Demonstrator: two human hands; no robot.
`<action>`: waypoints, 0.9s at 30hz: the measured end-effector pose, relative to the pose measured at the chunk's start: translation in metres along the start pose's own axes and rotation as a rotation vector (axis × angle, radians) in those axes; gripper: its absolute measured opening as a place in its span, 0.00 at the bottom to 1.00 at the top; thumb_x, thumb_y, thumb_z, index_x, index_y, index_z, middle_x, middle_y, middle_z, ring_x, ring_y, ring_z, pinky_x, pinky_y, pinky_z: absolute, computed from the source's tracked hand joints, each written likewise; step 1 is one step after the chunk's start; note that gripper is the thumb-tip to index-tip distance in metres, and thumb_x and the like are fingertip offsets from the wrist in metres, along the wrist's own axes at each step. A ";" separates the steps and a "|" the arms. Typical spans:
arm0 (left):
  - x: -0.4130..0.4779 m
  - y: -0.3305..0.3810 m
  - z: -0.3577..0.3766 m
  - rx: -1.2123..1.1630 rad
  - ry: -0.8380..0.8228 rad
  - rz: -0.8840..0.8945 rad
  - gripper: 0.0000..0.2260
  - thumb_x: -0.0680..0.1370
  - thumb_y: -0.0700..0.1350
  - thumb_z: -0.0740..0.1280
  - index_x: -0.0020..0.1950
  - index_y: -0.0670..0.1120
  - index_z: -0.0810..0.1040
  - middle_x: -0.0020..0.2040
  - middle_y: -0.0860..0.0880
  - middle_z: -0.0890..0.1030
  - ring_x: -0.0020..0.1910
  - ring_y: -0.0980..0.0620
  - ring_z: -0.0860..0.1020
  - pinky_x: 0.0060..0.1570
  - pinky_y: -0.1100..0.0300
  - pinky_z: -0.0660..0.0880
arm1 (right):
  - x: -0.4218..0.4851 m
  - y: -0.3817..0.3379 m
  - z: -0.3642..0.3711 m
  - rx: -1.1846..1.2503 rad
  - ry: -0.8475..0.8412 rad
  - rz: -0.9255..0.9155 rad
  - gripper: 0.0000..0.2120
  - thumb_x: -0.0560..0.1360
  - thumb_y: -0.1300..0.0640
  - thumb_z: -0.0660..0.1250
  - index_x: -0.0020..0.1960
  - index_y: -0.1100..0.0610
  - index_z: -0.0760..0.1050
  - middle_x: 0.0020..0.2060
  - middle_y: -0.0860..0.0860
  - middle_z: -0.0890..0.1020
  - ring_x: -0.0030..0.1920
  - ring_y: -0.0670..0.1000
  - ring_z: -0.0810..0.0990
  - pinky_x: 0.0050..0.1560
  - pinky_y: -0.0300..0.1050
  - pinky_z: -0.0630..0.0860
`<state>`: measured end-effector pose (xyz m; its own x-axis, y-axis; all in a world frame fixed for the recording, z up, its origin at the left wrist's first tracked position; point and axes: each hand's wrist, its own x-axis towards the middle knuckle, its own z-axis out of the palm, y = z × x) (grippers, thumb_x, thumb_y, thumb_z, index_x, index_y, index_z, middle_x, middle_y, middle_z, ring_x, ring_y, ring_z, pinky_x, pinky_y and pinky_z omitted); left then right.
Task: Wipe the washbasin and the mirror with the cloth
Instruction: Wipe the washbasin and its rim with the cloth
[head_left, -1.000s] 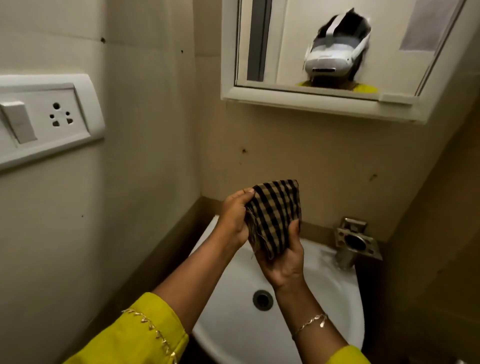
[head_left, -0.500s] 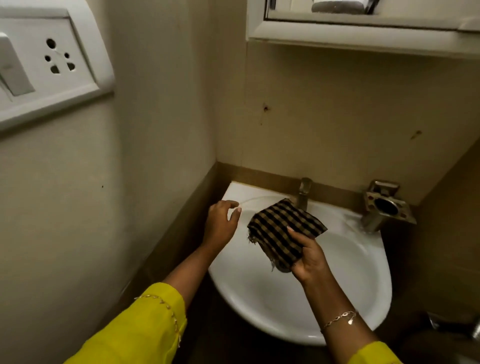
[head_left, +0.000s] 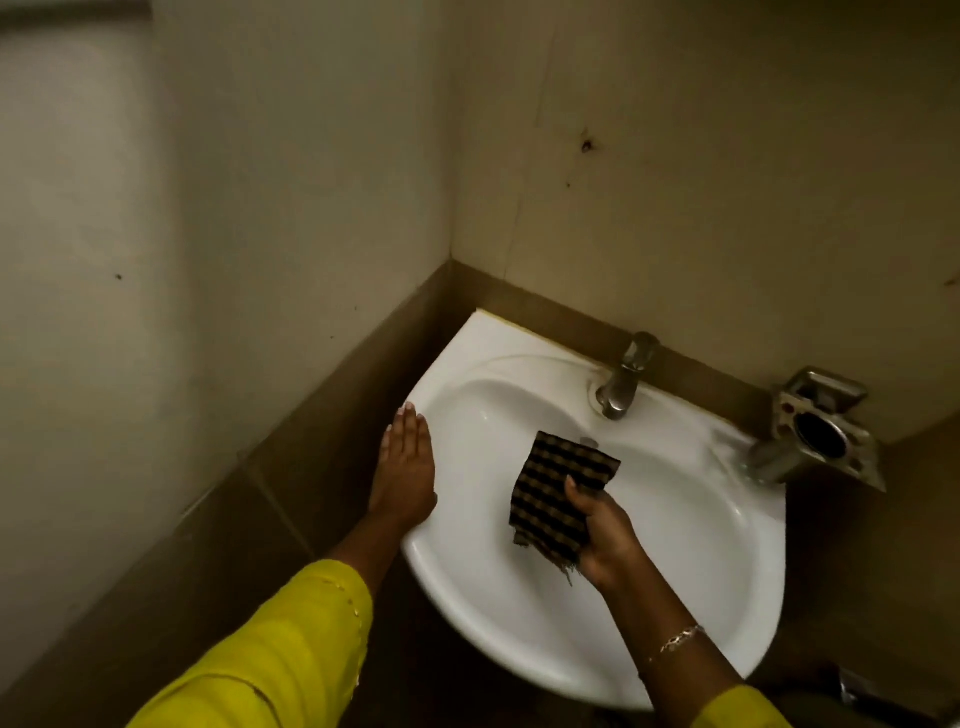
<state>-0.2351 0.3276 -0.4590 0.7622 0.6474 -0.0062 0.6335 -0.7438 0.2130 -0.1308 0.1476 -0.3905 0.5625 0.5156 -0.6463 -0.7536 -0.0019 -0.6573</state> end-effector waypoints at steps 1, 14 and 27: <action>-0.001 -0.001 0.003 -0.007 0.049 0.003 0.32 0.71 0.34 0.59 0.72 0.32 0.47 0.74 0.33 0.47 0.73 0.36 0.46 0.71 0.49 0.43 | 0.003 -0.003 0.003 -0.029 0.008 0.014 0.07 0.78 0.60 0.60 0.54 0.60 0.74 0.47 0.58 0.81 0.46 0.58 0.80 0.33 0.48 0.81; 0.003 -0.002 0.013 -0.058 0.152 -0.025 0.33 0.72 0.34 0.61 0.73 0.36 0.49 0.75 0.38 0.50 0.74 0.41 0.48 0.67 0.56 0.39 | 0.120 -0.068 0.042 -1.823 0.236 -1.079 0.35 0.73 0.73 0.56 0.76 0.58 0.47 0.76 0.56 0.48 0.75 0.58 0.45 0.74 0.52 0.42; 0.004 -0.004 0.016 -0.029 0.125 -0.072 0.34 0.68 0.33 0.67 0.71 0.36 0.56 0.73 0.38 0.58 0.73 0.40 0.57 0.68 0.53 0.48 | 0.149 -0.045 0.013 -2.030 0.178 -0.758 0.31 0.80 0.46 0.51 0.76 0.57 0.42 0.75 0.60 0.47 0.75 0.61 0.44 0.73 0.57 0.40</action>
<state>-0.2320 0.3307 -0.4757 0.6915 0.7156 0.0991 0.6800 -0.6910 0.2450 -0.0179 0.2356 -0.4523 0.6052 0.7923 -0.0772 0.7906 -0.6096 -0.0576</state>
